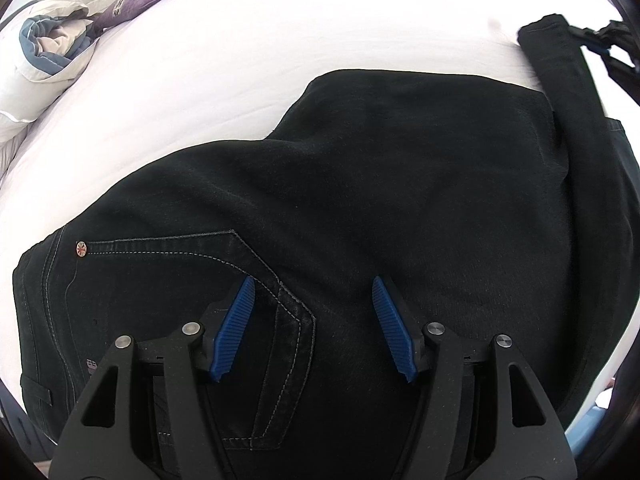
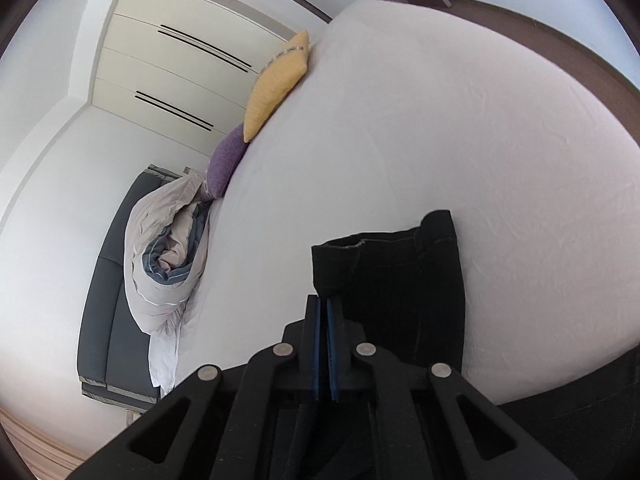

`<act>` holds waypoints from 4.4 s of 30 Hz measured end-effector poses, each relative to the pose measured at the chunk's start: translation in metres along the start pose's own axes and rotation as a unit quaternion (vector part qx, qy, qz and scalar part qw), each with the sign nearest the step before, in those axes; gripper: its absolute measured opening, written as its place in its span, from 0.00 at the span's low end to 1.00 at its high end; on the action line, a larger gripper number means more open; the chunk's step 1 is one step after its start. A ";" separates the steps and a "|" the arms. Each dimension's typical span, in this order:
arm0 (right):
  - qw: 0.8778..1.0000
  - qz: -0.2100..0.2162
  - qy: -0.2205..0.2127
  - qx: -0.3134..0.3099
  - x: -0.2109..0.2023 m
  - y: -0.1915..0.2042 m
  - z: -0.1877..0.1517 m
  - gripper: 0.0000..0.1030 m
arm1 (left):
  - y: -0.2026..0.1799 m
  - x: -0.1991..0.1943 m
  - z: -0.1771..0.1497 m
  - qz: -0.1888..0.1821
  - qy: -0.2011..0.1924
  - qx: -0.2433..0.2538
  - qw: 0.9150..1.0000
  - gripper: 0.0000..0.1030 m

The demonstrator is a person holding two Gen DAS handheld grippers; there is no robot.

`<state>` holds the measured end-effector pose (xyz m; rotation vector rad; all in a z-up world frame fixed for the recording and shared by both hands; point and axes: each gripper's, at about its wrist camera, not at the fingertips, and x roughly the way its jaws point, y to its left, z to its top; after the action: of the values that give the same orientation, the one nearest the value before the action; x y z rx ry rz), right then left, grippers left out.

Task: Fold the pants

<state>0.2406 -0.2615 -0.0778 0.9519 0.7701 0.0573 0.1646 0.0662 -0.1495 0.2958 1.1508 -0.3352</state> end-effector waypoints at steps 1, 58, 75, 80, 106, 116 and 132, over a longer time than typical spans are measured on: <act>1.000 0.001 -0.001 0.001 -0.005 0.001 0.001 0.04 | 0.000 0.000 0.000 0.000 -0.001 -0.002 1.000 0.58; 0.994 -0.054 -0.037 0.087 -0.171 -0.091 -0.115 0.40 | -0.023 -0.019 0.041 0.046 0.011 -0.069 0.997 0.67; 0.999 -0.037 0.019 0.006 -0.166 -0.060 -0.131 0.31 | -0.060 -0.074 0.075 0.032 -0.050 -0.021 0.998 0.68; 0.997 -0.013 0.074 -0.013 -0.090 -0.044 -0.130 0.47 | -0.103 -0.050 0.127 -0.013 -0.050 0.012 0.999 0.68; 0.995 -0.065 0.073 0.011 -0.033 -0.067 -0.114 0.27 | -0.095 -0.009 0.097 0.034 -0.036 -0.029 0.998 0.83; 0.999 -0.030 0.003 0.023 -0.142 -0.073 -0.159 0.56 | -0.042 -0.078 0.038 0.060 -0.112 -0.121 0.984 0.82; 0.990 -0.087 -0.036 0.104 -0.160 -0.133 -0.153 0.32 | 0.106 -0.058 -0.034 -0.049 -0.109 -0.133 0.984 0.82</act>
<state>-0.0087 -0.2913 -0.1385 1.0743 0.7995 -0.2120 0.1579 0.1820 -0.1029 -0.0318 0.9809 -0.2884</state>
